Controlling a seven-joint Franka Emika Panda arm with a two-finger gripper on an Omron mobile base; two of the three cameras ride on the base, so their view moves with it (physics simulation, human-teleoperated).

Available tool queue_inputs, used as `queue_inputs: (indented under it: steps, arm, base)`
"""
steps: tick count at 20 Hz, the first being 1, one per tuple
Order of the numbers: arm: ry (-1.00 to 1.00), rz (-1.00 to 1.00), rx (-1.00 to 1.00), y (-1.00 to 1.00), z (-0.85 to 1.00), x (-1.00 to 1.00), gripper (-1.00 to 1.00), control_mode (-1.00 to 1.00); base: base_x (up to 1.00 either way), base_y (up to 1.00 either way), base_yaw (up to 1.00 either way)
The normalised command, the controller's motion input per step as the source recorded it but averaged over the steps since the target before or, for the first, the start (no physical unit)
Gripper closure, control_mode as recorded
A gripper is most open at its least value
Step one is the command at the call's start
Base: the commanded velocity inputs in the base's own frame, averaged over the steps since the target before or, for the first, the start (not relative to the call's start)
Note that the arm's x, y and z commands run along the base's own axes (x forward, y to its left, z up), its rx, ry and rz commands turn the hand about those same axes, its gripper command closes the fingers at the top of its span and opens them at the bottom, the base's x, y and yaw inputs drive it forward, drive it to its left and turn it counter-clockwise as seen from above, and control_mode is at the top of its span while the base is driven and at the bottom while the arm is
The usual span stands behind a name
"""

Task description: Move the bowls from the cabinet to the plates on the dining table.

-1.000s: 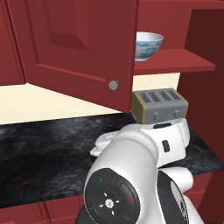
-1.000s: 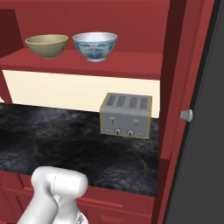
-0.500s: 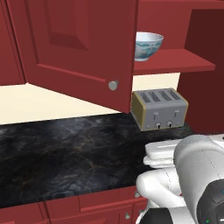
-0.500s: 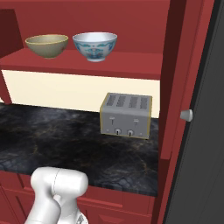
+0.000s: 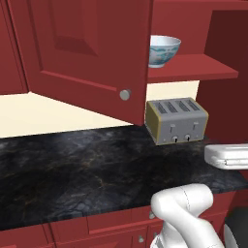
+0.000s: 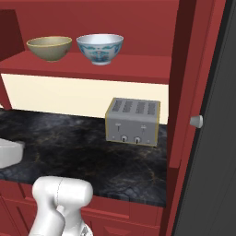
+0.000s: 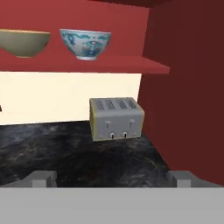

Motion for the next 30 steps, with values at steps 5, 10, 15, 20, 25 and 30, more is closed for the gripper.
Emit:
queue_inputs:
  steps: [5,10,15,20,25,30]
  arm:
    - [0.05,0.10,0.24,-0.38,0.02,0.48,-1.00,-1.00]
    - [0.11,0.07,0.25,-0.20,0.08,0.60,-1.00,-1.00]
    - [0.09,0.02,0.20,0.03,0.01,0.58,-1.00,-1.00]
    - [0.01,0.00,0.12,0.30,-0.02,0.52,-1.00,-1.00]
    - [0.00,0.00,0.12,0.38,-0.02,0.44,-1.00,-1.00]
    - [0.00,0.00,0.13,0.42,0.00,0.36,-1.00,-1.00]
  base:
    - [0.00,0.00,0.00]
    - [0.00,0.00,0.00]
    - [0.00,0.00,0.00]
    - [0.00,0.00,0.00]
    - [0.00,0.00,0.00]
    - [0.00,0.00,0.00]
